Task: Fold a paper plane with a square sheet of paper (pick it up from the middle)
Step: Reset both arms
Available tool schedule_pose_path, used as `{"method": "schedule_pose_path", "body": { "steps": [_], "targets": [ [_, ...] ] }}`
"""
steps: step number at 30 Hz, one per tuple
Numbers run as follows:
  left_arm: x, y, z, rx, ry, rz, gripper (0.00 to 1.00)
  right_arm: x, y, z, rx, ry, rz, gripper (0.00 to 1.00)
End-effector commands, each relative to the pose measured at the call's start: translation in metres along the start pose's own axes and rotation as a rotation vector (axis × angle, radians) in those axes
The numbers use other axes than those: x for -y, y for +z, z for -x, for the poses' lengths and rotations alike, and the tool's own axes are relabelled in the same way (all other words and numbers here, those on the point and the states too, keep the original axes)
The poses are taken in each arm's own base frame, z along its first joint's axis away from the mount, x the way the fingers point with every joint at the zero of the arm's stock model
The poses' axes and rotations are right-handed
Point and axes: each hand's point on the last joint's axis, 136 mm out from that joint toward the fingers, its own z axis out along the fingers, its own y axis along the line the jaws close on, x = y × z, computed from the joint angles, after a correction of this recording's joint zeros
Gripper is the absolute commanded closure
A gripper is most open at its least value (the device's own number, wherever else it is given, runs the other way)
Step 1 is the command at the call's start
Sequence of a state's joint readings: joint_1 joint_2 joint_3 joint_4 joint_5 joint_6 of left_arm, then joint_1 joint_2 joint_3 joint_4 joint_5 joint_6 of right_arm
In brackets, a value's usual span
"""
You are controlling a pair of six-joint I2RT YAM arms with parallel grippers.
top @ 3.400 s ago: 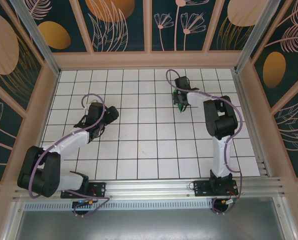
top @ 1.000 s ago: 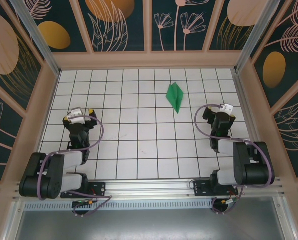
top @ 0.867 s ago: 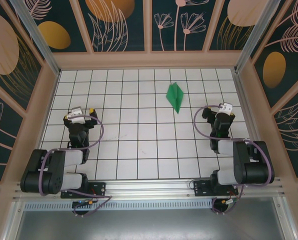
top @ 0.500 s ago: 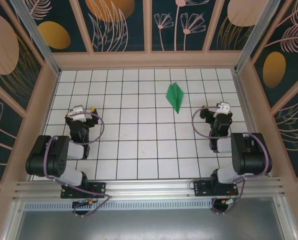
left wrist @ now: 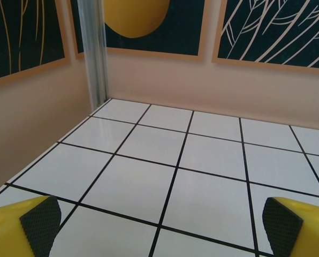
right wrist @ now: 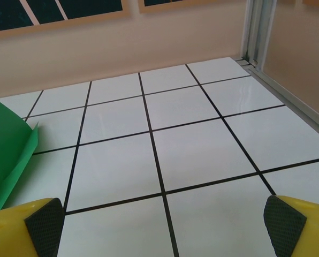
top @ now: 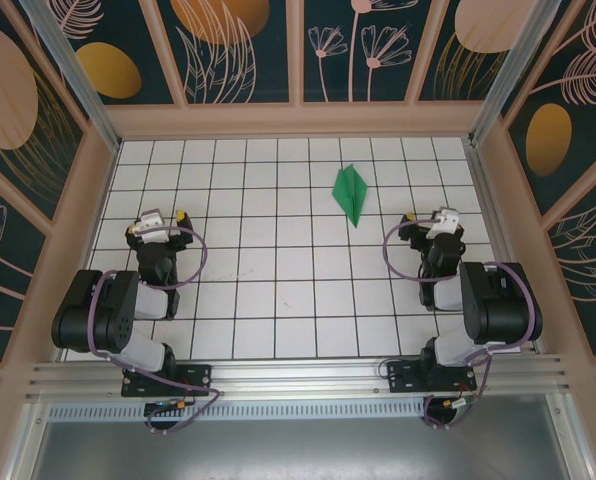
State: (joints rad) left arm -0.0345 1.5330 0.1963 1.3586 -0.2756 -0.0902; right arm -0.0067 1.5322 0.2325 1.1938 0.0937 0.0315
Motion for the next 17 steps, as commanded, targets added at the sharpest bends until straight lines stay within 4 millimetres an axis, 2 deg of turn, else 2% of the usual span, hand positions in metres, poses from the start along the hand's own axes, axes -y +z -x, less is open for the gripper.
{"method": "schedule_pose_path", "body": {
  "steps": [1,17],
  "targets": [
    [-0.0056,-0.0007,0.0070,0.035,-0.024,0.024,0.02,-0.0022,-0.0011,0.0101,0.049,0.000,0.024,0.01],
    [-0.0063,0.0006,0.0067,0.032,-0.023,0.032,0.02,-0.0028,-0.0021,0.0116,0.056,-0.002,0.029,0.01]
  ]
}}
